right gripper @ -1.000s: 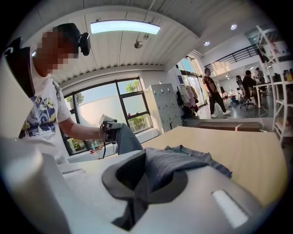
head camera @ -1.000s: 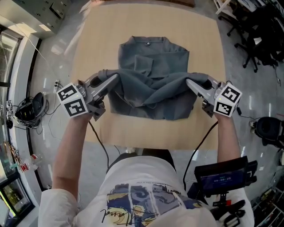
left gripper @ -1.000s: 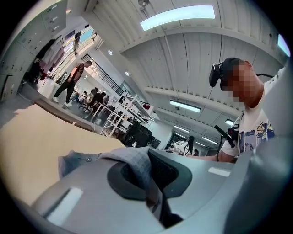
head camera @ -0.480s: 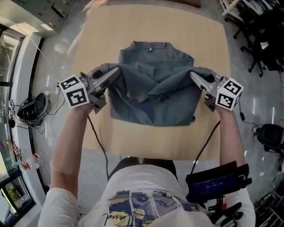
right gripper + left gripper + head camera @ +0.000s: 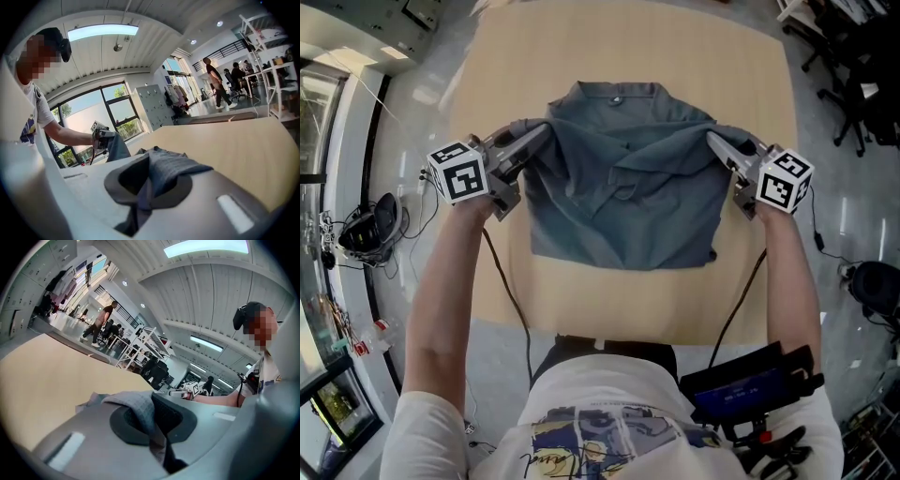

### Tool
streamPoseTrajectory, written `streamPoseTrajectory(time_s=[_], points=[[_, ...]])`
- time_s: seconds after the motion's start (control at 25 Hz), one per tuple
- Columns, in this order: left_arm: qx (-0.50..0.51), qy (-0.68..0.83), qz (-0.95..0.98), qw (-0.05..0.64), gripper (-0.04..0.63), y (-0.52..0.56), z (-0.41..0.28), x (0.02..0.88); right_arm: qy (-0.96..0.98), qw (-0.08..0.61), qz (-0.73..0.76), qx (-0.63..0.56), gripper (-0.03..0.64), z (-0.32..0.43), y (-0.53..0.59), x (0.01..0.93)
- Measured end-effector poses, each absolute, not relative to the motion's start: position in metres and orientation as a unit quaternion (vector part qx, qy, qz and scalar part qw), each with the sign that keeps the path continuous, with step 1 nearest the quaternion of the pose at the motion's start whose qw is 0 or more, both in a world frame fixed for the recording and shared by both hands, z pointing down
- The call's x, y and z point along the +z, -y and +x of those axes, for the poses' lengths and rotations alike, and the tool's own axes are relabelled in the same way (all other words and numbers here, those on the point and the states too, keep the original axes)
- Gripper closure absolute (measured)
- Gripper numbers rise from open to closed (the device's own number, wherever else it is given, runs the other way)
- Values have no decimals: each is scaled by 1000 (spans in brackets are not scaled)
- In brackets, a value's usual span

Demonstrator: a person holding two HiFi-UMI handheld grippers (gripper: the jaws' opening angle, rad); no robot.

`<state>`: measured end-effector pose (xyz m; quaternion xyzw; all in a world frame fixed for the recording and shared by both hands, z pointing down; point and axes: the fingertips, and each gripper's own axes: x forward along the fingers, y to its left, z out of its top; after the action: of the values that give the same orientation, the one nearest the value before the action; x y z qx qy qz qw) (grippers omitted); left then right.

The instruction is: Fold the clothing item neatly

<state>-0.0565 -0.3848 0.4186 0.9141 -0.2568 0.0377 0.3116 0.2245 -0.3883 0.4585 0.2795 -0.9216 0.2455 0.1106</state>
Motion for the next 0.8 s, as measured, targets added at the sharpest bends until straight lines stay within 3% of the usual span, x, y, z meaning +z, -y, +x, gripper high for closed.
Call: streamPoseTrajectory(time_s=[0.8], points=[[125, 285, 876, 368, 583, 432, -72, 531, 881, 150, 313, 322, 604, 239, 425, 560]])
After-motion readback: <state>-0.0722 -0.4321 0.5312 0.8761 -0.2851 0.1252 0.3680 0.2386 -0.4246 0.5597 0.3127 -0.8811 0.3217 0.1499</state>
